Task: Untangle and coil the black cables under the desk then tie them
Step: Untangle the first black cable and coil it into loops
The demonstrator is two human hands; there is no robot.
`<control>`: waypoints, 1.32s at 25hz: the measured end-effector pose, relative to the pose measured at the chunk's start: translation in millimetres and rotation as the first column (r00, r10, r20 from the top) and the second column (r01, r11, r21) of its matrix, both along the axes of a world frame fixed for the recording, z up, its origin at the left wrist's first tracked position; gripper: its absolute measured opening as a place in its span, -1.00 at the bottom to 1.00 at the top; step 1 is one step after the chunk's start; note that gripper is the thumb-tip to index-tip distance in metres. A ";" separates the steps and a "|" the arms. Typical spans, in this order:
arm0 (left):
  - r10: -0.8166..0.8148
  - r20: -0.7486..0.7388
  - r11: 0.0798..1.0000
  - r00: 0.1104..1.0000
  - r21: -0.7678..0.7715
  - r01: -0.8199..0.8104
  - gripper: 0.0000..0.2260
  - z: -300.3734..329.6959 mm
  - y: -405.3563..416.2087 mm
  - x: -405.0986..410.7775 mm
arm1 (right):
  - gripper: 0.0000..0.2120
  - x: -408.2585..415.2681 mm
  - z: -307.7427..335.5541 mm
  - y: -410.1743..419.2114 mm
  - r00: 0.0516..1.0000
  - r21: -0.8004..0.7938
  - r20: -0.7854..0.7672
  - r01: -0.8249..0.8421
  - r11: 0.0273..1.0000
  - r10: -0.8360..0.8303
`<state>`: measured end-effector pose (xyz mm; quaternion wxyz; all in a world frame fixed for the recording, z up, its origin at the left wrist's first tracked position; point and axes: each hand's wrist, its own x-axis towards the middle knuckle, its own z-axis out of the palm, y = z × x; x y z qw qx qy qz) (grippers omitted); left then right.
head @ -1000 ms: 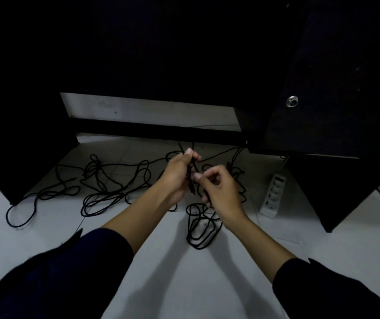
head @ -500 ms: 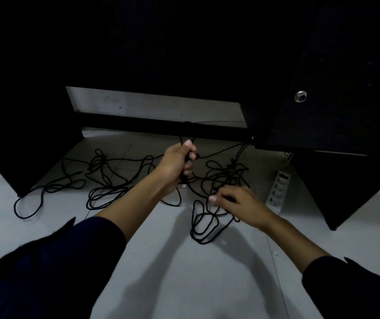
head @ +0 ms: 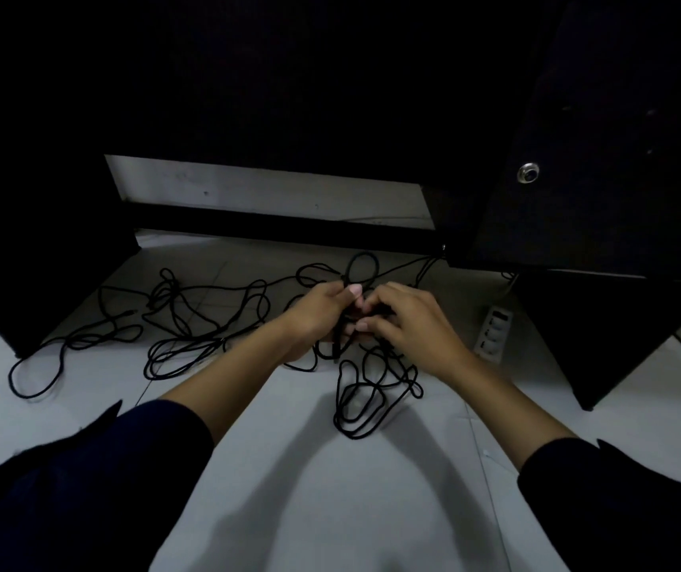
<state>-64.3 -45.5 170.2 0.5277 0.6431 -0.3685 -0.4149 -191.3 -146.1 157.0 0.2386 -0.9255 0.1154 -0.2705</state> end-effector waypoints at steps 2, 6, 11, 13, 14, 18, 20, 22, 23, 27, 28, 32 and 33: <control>-0.016 0.010 1.000 1.000 0.003 0.016 -0.77 -0.2 1.1 -2.9 | -0.83 1.0 2.2 0.7 1.000 0.001 0.029 0.006 1.000 -0.006; -0.080 0.178 0.997 0.981 0.019 0.078 -0.76 -5.2 2.8 -4.2 | -0.79 3.5 6.0 -0.1 1.000 -0.015 0.013 -0.006 1.000 0.006; -0.107 0.174 0.994 0.979 0.048 0.100 -0.75 -3.3 7.1 9.9 | -0.86 -6.4 12.7 -20.5 0.996 -0.128 -0.070 -0.061 0.990 0.052; -0.149 0.148 0.988 0.978 0.068 0.140 -0.71 -1.9 9.0 11.1 | -0.87 -11.0 11.3 -23.6 0.997 -0.229 -0.069 -0.048 0.972 0.033; -0.175 0.147 0.983 0.974 0.082 0.164 -0.69 -1.5 8.8 9.4 | -0.88 -12.2 10.2 -22.7 1.000 -0.285 -0.029 -0.018 0.958 0.011; -0.238 0.173 0.971 0.956 0.040 0.234 -0.75 3.2 1.5 -2.4 | -0.85 -8.3 13.3 -14.9 0.968 -0.372 0.226 0.191 0.908 -0.111; -0.247 0.141 0.969 0.959 0.001 0.249 -0.76 6.6 -1.6 -3.7 | -0.74 -3.5 19.3 -12.9 0.941 -0.249 0.268 0.277 0.928 -0.209; -0.252 0.122 0.967 0.960 -0.005 0.254 -0.75 7.2 -3.1 -3.1 | -0.71 0.5 24.3 -12.8 0.931 -0.130 0.229 0.317 0.939 -0.283; -0.243 0.122 0.969 0.962 -0.012 0.247 -0.75 6.8 -3.5 -3.4 | -0.73 1.8 26.1 -12.6 0.930 -0.089 0.212 0.324 0.942 -0.299; -0.179 0.034 0.979 0.983 -0.091 0.181 -0.76 -0.1 -5.4 -4.3 | -0.76 7.7 34.3 -9.6 0.938 0.124 0.195 0.266 0.956 -0.286; -0.178 0.023 0.979 0.984 -0.100 0.179 -0.75 -3.3 -7.5 -5.1 | -0.74 10.1 36.5 -8.0 0.935 0.201 0.211 0.245 0.948 -0.286; -0.196 -0.077 0.967 0.978 -0.179 0.180 -0.70 -9.6 -15.2 -16.6 | -0.69 20.9 41.6 -3.0 0.904 0.424 0.242 0.228 0.876 -0.352; -0.186 -0.085 0.967 0.979 -0.192 0.167 -0.70 -9.7 -16.0 -18.2 | -0.69 22.4 41.3 -3.7 0.901 0.440 0.231 0.239 0.865 -0.367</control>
